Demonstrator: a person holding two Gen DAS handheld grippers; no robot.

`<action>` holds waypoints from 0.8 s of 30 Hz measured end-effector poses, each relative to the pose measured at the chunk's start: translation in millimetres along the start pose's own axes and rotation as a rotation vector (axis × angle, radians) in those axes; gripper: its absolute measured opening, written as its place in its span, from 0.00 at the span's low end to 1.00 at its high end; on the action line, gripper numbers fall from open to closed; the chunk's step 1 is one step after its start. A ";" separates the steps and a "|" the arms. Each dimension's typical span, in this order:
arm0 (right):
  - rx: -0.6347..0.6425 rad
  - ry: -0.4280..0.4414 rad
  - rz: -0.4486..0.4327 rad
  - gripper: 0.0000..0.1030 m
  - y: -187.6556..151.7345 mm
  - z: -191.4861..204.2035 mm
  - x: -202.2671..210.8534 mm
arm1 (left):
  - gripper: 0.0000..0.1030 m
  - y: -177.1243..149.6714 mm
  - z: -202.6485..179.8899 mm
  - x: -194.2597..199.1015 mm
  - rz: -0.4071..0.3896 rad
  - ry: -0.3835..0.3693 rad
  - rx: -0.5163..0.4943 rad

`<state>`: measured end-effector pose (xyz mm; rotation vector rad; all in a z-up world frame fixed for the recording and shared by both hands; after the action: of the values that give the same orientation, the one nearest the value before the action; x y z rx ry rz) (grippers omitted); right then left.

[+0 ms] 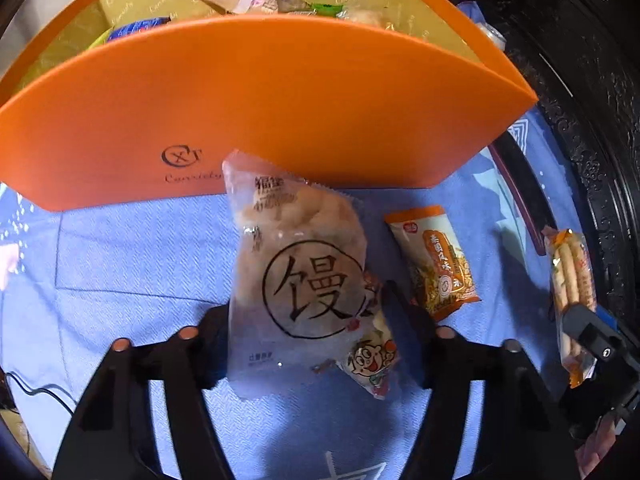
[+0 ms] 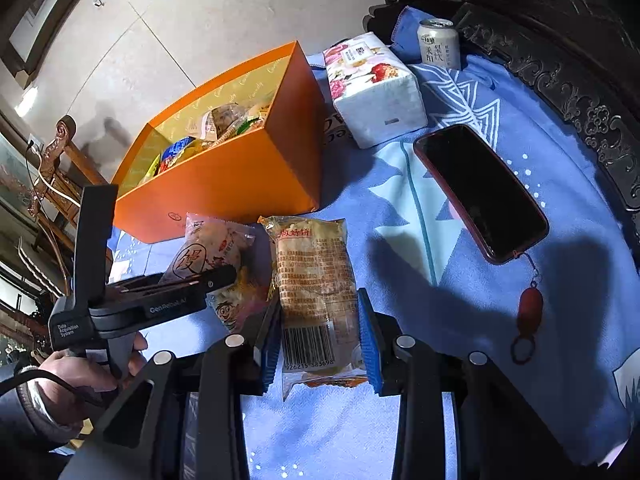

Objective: Organize snacks
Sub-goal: 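Grasp the clear bun bag with the left tool while the right tool grasps the bread pack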

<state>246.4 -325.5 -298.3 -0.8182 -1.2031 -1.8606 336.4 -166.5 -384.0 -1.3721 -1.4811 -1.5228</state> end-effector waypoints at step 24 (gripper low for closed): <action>0.038 -0.002 -0.008 0.34 -1.4 19.4 12.4 | 0.70 -4.3 25.4 19.5 -0.032 -0.041 0.106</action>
<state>241.1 -310.2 -281.9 -0.7960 -1.2406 -1.8384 333.5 -136.9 -371.3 -1.3303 -1.5927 -1.4223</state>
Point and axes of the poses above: each gripper's, at about its wrist camera, not at the fingertips, and x roughly against the way its jaws point, z to its left, y to its top, the point moved 10 cm from there along -x, roughly the way its jaws point, and after that the axes turned 1 degree about y, right-handed, at the moved point
